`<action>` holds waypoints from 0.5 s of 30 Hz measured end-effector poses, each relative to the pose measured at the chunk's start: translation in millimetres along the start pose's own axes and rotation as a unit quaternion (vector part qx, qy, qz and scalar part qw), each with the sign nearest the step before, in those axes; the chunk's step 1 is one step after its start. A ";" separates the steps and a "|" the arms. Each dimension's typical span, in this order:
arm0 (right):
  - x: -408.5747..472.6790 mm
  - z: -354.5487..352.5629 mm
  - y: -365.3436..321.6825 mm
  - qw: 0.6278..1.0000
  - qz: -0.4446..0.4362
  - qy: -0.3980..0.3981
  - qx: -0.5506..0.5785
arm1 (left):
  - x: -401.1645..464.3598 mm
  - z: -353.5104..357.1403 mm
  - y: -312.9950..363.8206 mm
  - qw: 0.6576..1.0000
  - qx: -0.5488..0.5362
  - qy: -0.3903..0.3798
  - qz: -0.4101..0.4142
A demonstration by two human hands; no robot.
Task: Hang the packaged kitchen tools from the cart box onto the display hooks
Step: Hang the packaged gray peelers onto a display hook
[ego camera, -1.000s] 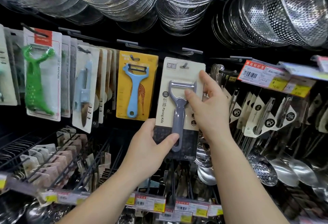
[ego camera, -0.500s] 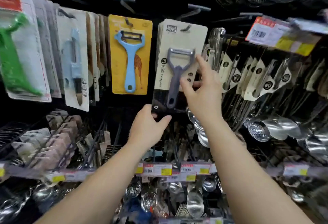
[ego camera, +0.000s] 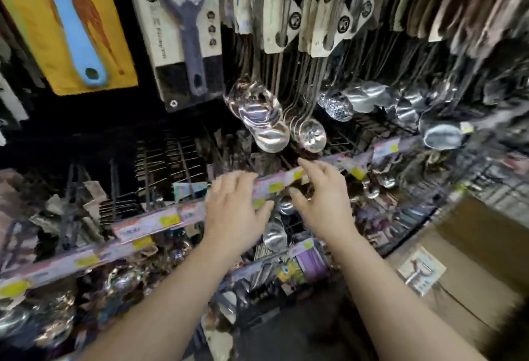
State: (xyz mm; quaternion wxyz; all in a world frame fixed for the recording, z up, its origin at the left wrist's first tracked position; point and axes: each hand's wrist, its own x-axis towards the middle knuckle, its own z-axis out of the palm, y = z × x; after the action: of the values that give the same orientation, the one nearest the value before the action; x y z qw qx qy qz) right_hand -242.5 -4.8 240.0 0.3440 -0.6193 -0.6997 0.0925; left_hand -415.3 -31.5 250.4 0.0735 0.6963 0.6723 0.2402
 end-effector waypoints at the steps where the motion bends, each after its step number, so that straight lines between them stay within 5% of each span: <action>1: -8.9 -3.6 16.3 1.000 0.017 -0.003 -0.016 | -3.4 9.9 9.9 1.000 0.003 -0.012 0.014; 15: -99.5 -161.3 267.6 0.951 0.280 -0.044 -0.125 | -57.7 186.7 221.6 0.963 -0.009 -0.221 0.158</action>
State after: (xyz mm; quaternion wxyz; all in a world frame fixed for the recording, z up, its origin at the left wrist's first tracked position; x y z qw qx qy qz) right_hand 68.1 -87.5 175.2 0.1931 -0.8235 -0.5188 0.1238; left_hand -133.6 -65.2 167.9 0.1875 0.8285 0.5190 0.0953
